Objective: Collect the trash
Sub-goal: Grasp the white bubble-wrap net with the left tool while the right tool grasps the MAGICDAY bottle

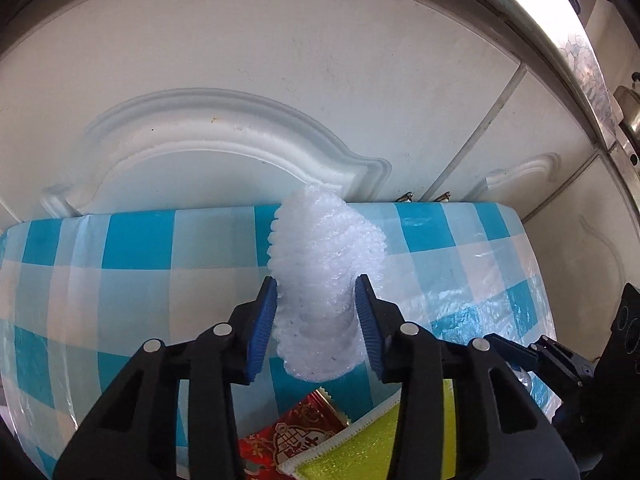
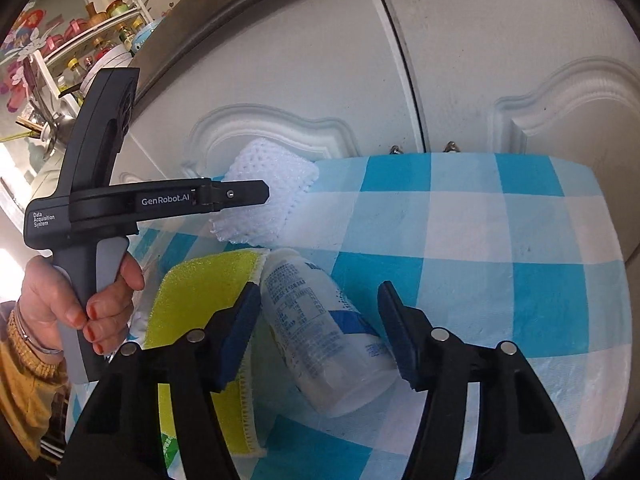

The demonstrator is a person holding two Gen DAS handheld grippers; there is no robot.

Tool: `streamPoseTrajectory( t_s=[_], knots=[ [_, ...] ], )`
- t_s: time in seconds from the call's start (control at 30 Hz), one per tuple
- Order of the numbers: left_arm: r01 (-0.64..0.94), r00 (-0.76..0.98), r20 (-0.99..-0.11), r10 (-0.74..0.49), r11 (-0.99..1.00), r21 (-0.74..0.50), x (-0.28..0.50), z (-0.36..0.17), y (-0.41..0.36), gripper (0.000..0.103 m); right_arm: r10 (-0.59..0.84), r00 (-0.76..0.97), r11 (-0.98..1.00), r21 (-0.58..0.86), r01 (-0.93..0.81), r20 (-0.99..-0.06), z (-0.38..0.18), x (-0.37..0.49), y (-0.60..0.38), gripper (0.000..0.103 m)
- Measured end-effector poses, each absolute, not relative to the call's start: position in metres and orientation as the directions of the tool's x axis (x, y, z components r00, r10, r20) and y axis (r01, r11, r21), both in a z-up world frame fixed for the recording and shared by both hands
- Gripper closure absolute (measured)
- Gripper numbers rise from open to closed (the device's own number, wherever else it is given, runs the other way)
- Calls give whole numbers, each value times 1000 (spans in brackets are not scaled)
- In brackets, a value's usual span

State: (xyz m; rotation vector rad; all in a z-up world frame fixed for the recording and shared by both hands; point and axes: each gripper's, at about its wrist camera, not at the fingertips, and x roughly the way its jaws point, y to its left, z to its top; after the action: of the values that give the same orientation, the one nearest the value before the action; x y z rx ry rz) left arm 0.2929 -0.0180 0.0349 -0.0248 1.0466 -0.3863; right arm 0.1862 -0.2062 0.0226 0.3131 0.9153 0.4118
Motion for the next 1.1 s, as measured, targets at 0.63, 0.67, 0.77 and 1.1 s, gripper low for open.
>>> streamPoseTrajectory(
  t_s=[0.63, 0.67, 0.77, 1.1],
  knots=[
    [381, 367, -849, -380, 894, -235, 220, 36, -16, 71, 500, 520, 862, 454, -225, -693, 22, 120, -176, 60],
    [385, 363, -850, -382, 892, -237, 213, 36, -15, 71, 496, 522, 865, 450, -223, -694, 23, 114, -174, 60],
    [398, 351, -851, -391, 885, -243, 194, 33, -16, 72, 489, 524, 869, 441, -224, -697, 25, 93, -168, 60],
    [419, 334, -840, -428, 866, -275, 108, 29, -11, 72, 470, 555, 873, 456, -175, -687, 29, 16, -161, 60]
  ],
)
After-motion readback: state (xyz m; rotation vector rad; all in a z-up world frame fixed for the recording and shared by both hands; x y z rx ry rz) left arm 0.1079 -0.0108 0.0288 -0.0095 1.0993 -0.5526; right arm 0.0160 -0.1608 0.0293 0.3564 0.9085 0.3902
